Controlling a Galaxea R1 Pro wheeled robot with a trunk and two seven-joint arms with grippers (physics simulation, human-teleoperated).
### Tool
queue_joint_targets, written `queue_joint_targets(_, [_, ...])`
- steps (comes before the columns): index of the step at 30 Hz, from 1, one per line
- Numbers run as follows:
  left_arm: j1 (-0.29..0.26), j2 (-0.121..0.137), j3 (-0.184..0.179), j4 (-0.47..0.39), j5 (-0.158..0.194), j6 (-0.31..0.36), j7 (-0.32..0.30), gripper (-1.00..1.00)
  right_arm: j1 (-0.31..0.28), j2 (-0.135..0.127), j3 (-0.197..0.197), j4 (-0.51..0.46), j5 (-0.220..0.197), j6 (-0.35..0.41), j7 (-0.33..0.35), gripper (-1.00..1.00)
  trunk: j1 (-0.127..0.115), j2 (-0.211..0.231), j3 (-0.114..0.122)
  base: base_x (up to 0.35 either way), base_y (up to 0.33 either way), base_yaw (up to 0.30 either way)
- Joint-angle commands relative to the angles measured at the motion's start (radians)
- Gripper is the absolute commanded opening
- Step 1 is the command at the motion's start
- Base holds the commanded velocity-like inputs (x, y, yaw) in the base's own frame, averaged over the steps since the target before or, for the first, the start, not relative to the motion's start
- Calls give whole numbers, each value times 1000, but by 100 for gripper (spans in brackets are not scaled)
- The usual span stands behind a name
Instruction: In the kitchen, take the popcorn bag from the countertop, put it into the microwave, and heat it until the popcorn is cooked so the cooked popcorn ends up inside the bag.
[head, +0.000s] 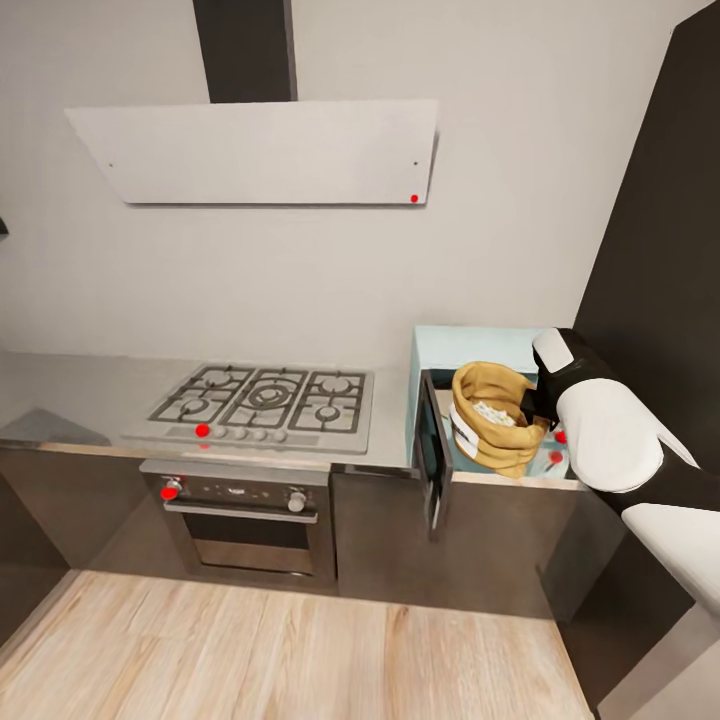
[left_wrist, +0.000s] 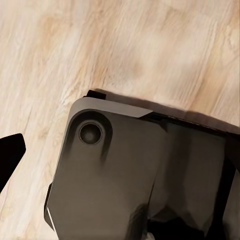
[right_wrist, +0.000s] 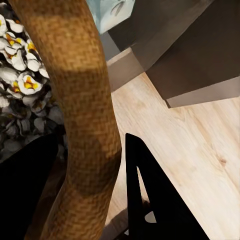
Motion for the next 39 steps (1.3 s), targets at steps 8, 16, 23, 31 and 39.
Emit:
queue_joint_targets(8, [-1, 0, -2, 1, 8, -3, 0, 100, -1, 0, -2, -1, -5, 3, -6, -100, 1, -2, -2, 9, 0, 0])
queue_joint_targets(16, [-1, -1, -2, 1, 8, -3, 0, 100, -1, 0, -3, -1, -5, 3, -6, -100, 1, -2, -2, 0, 0, 0])
queue_joint_targets(23, [-1, 0, -5, 1, 7, -3, 0, 100, -1, -1, -4, -1, -5, 3, -6, -100, 1, -2, -2, 0, 0, 0])
queue_joint_targets(31, [-1, -2, -5, 1, 9, -4, 0, 100, -1, 0, -4, -1, -5, 3, -5, -100, 1, -2, -2, -67, -48, 0])
queue_joint_targets(39, [-1, -2, -6, 1, 8, -5, 0, 100, -1, 0, -3, -1, -5, 3, -5, -100, 16, -30, -15, -1, 0, 0])
